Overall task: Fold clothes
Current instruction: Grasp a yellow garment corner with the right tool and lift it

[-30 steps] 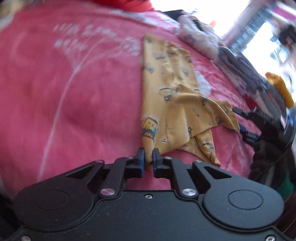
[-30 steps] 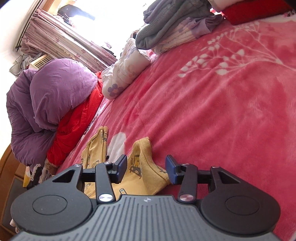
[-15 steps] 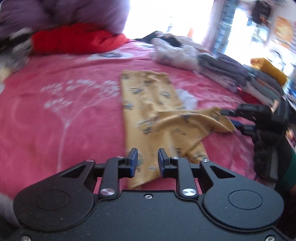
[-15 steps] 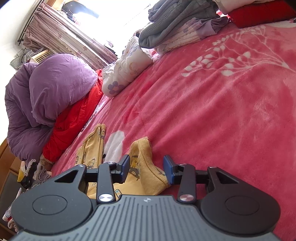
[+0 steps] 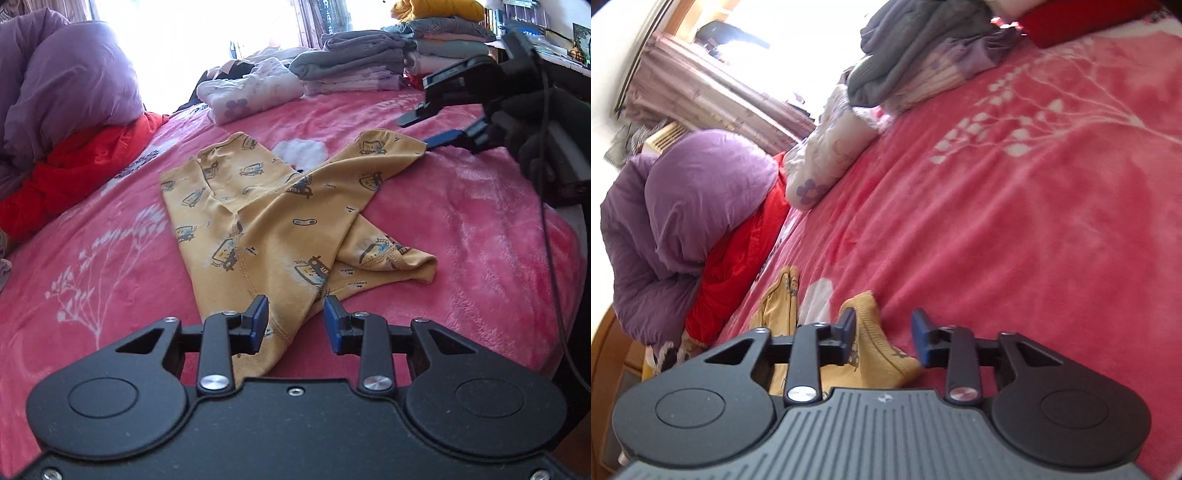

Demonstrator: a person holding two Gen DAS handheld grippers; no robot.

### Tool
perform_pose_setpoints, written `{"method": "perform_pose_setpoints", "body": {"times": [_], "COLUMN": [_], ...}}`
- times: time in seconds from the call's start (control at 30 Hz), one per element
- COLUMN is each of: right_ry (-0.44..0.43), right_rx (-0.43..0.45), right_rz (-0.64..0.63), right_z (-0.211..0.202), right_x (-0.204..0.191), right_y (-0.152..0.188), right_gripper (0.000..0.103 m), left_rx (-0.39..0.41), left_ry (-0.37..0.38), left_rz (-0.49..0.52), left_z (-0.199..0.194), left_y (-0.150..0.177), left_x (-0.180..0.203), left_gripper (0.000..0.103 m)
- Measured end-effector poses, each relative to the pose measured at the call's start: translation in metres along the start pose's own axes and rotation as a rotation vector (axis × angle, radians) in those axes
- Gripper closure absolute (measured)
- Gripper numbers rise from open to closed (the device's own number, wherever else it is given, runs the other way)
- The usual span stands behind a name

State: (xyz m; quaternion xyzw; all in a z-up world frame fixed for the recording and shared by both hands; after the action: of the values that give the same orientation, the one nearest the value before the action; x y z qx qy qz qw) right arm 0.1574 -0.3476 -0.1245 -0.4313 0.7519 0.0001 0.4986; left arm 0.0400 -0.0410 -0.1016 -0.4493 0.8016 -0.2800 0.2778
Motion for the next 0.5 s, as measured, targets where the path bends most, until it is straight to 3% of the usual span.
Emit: {"method": "perform_pose_setpoints", "body": {"times": [0.07,0.3,0.43,0.5], "right_ry": [0.002,-0.1,-0.12,-0.134], "right_rx": [-0.015,-0.044,-0.013,0.004], "right_rz": [0.032,0.245,0.3,0.292], "right_z": [-0.01,-0.019,-0.01,-0.006], "right_x": [0.004,0.02,0.029,0.026], "right_y": [0.006,0.029,0.027,0.024], "right_gripper": [0.054,0.056,0.075,0.093], "left_rx": [0.003,0.007,-0.001,-0.002], "left_ry": [0.007,0.04,0.024,0.012], "left_rz": [-0.019,-0.039,0.025,0.078], "left_z": [0.002,0.003,0.004,0.003], "left_y": [-0.001,-0.003,0.0,0.003], "left_x": [-0.003,-0.003,0.003,0.007], "left_gripper": [0.072,0.072,0.072,0.072]}}
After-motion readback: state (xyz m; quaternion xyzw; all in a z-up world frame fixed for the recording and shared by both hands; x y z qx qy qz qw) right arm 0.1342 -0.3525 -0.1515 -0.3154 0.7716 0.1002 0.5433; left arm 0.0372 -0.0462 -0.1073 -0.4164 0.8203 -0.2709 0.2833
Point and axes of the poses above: each gripper's, at about its wrist camera, not at the fingertips, and z roughly the way its jaws point, x to its right, y to its underside, the point moved 4 cm from there along z, roughly the way its jaws point, and after that the axes turned 4 degrees about -x, right-handed, at the moved point
